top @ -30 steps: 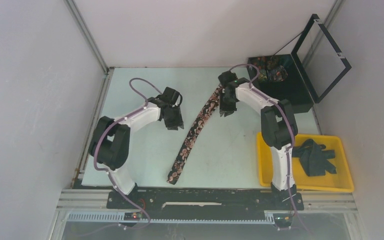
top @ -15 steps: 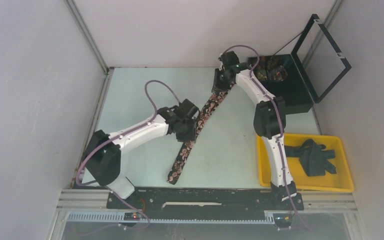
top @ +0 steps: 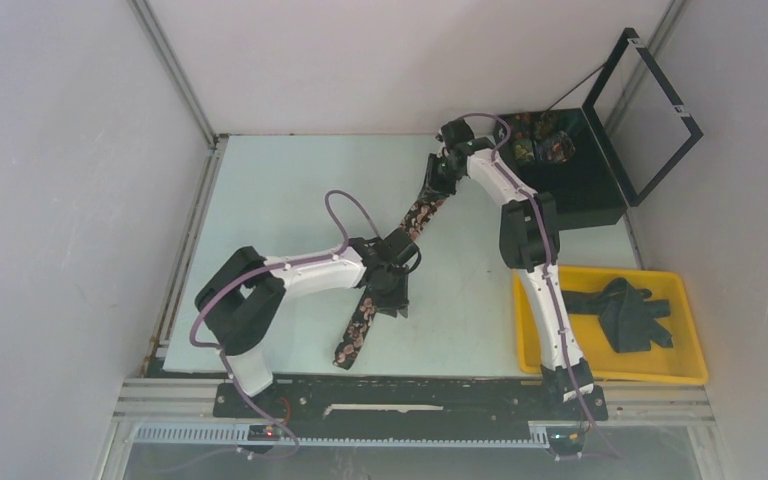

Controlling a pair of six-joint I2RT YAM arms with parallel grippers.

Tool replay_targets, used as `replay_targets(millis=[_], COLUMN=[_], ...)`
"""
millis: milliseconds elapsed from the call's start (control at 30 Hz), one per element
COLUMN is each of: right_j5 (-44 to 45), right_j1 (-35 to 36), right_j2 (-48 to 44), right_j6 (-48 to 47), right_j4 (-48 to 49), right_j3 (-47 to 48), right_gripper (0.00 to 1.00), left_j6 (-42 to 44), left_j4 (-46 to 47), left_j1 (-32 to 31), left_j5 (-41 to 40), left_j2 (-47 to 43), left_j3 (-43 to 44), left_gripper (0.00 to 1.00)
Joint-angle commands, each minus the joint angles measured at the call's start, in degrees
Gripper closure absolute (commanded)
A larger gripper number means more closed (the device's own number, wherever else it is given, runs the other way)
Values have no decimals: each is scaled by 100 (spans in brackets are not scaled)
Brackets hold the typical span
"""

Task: Roll the ties
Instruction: Flatten out the tie at the center of the board.

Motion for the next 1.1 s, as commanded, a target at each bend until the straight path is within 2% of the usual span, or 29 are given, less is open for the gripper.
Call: replay_targets(millis=[0, 333, 500, 767, 1067], right_j5=[20, 137, 210, 227, 267], right_j1=[-124, -476, -490, -681, -770], right_j2=[85, -441, -540, -727, -751], right_j6=[48, 287, 371, 497, 573], right_j4=[-302, 17, 36, 240, 360], right_j3=[39, -1077, -1330, -1692, -1767], right_gripper=[76, 78, 79, 80, 80], left_j6=[-59, 336, 660, 1169, 1554], left_j4=[319, 386, 418, -99, -440], left_j1=[156, 870, 1381, 1853, 2522], left_j5=[-163, -440, -439, -870, -1124], left_j2=[335, 478, 601, 1126, 1214], left_j3=[-206, -510, -465, 514, 876], left_gripper=[68, 70, 71, 71, 70])
